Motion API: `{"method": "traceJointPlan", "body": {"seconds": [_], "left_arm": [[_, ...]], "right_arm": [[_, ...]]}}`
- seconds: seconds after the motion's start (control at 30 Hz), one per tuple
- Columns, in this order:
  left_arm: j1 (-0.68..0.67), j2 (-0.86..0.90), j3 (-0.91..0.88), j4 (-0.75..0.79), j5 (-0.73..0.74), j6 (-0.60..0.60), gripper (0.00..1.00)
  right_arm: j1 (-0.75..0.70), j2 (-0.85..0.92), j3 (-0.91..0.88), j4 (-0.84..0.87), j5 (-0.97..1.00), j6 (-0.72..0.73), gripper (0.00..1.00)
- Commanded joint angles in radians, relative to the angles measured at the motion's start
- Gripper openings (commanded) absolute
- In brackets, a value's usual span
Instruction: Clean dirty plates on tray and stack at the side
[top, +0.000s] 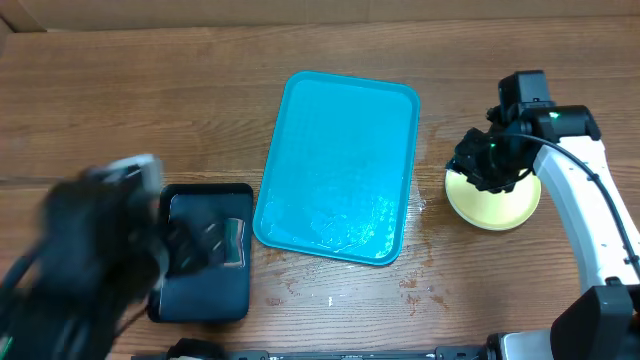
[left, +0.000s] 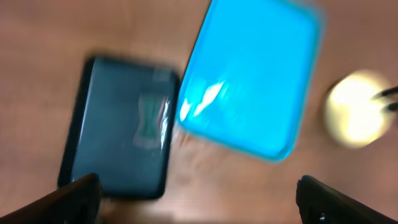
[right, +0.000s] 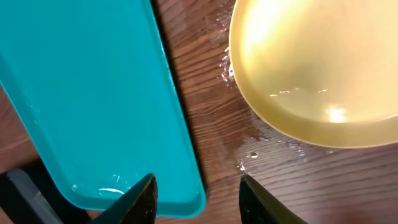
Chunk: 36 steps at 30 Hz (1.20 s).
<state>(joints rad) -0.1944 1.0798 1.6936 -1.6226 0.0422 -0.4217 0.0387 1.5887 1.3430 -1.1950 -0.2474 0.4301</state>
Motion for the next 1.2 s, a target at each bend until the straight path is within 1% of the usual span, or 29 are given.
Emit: {"method": "traceJointPlan", "body": {"seconds": [0.0,0.03,0.1,0.13,0.17,0.23,0.3,0.4,0.43,0.47,0.5,0.53,0.57,0.67,0.7,0.8,0.87,0.9,0.93,0.97,1.0,1.17], "left_arm": [[0.004,0.148,-0.137,0.008,0.027,0.058,1.0],[0.004,0.185,-0.16,0.021,0.006,0.063,1.0],[0.004,0.267,-0.216,0.053,0.0,0.035,0.92],[-0.002,0.343,-0.284,0.111,0.02,0.034,0.81],[-0.008,0.38,-0.323,0.145,0.023,0.033,0.73],[-0.019,0.44,-0.391,0.214,0.021,0.033,0.64],[-0.023,0.499,-0.454,0.303,0.021,0.032,0.63],[-0.021,0.566,-0.513,0.426,-0.006,0.025,0.67],[-0.021,0.589,-0.524,0.467,0.006,0.027,0.67],[-0.021,0.608,-0.529,0.491,0.021,0.031,0.59],[-0.022,0.628,-0.529,0.509,0.03,0.033,0.48],[-0.022,0.643,-0.529,0.522,0.026,0.033,0.39],[-0.022,0.654,-0.529,0.535,0.009,0.029,0.33],[-0.021,0.672,-0.529,0.57,-0.083,0.003,0.33],[-0.021,0.677,-0.53,0.579,-0.092,0.003,0.33],[-0.032,0.698,-0.54,0.598,-0.036,0.031,0.33],[-0.048,0.713,-0.554,0.616,-0.03,0.041,0.31],[-0.055,0.724,-0.559,0.628,-0.045,0.041,0.29],[-0.06,0.734,-0.56,0.634,-0.06,0.041,0.24],[-0.063,0.746,-0.56,0.64,-0.077,0.041,0.11],[-0.064,0.753,-0.56,0.644,-0.079,0.041,0.04],[-0.056,0.756,-0.549,0.645,-0.111,0.041,0.04]], "right_arm": [[-0.004,-0.01,0.002,-0.002,-0.024,-0.046,0.44],[-0.004,-0.01,0.002,0.0,-0.024,-0.046,0.45],[-0.004,-0.01,0.002,0.001,-0.024,-0.046,0.45],[-0.004,-0.01,0.002,0.0,-0.024,-0.046,0.45],[-0.004,-0.01,0.002,0.0,-0.024,-0.046,0.45],[-0.003,-0.01,0.002,0.0,-0.024,-0.046,0.45],[-0.004,-0.01,0.002,-0.001,-0.024,-0.047,0.46],[-0.003,-0.01,0.002,-0.005,-0.024,-0.047,0.46],[-0.003,-0.01,0.002,-0.006,-0.024,-0.047,0.46],[-0.003,-0.01,0.002,-0.005,-0.024,-0.047,0.46],[-0.003,-0.01,0.002,-0.005,-0.024,-0.047,0.46],[-0.003,-0.01,0.002,-0.005,-0.024,-0.048,0.46],[-0.003,-0.01,0.002,-0.005,-0.024,-0.051,0.46],[-0.003,-0.01,0.002,-0.005,-0.024,-0.065,0.45],[-0.003,-0.01,0.002,-0.005,-0.024,-0.065,0.43],[-0.003,-0.01,0.002,-0.006,-0.024,-0.065,0.41],[-0.003,-0.01,0.002,-0.008,-0.024,-0.065,0.41],[-0.003,-0.01,0.002,-0.008,-0.024,-0.065,0.41],[-0.004,-0.01,0.002,-0.008,-0.024,-0.065,0.4],[-0.004,-0.01,0.002,-0.008,-0.024,-0.065,0.4],[-0.004,-0.01,0.002,-0.008,-0.024,-0.065,0.4],[-0.004,-0.01,0.002,-0.008,-0.024,-0.069,0.4]]}}
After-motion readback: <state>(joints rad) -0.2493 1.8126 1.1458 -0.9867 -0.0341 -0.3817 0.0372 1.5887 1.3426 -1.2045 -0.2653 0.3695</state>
